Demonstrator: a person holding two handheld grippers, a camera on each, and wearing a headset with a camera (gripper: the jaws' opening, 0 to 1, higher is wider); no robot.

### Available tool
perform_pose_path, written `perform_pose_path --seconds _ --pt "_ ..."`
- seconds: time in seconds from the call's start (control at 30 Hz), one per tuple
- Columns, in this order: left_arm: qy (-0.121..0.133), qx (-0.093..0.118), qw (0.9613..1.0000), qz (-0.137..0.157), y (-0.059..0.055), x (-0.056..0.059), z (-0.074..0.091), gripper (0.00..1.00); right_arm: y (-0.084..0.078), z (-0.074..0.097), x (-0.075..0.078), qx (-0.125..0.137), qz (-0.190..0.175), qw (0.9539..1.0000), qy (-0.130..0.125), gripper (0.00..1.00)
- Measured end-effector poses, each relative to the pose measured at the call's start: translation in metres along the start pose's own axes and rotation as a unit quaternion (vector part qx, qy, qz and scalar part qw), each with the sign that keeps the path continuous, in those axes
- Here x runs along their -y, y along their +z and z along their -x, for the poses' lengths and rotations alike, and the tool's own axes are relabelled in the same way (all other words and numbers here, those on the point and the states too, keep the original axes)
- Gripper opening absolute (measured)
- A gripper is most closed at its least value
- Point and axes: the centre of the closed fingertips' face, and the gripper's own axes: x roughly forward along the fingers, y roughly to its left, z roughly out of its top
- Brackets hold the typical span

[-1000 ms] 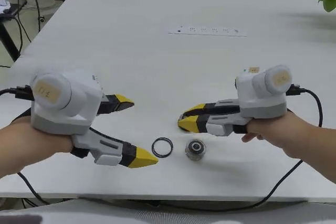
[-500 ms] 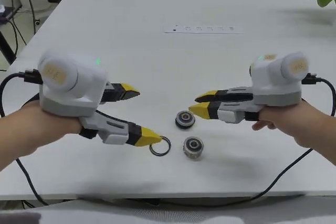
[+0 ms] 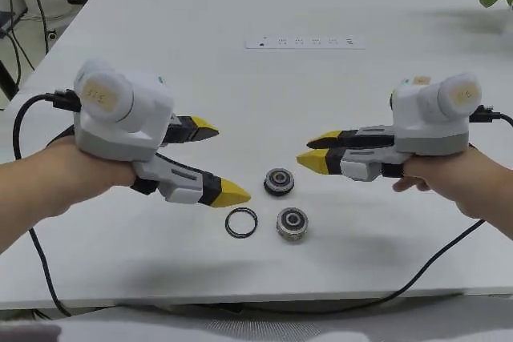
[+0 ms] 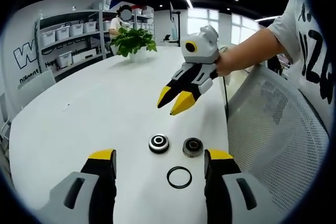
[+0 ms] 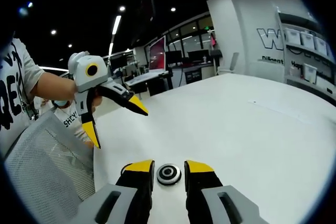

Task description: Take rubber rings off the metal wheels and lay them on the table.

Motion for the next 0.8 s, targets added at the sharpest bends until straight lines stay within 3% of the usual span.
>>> perform_pose_path --seconds 0.17,0.37,0.8 --pt "-0.001 0.002 1.0 0.0 0.004 -0.003 -0.006 0.64 -0.006 0.001 0.007 -0.003 0.0 1.0 -0.004 0.22" --pt "-0.006 -0.007 0.9999 0.005 -0.002 -0.007 -0.014 0.59 -0.014 0.002 0.013 -0.009 -0.002 0.9999 -0.01 0.23" --pt "-0.016 -0.016 0.9997 0.01 -0.007 -0.005 -0.03 0.53 -0.029 -0.005 0.014 -0.028 0.005 0.9996 -0.005 0.25"
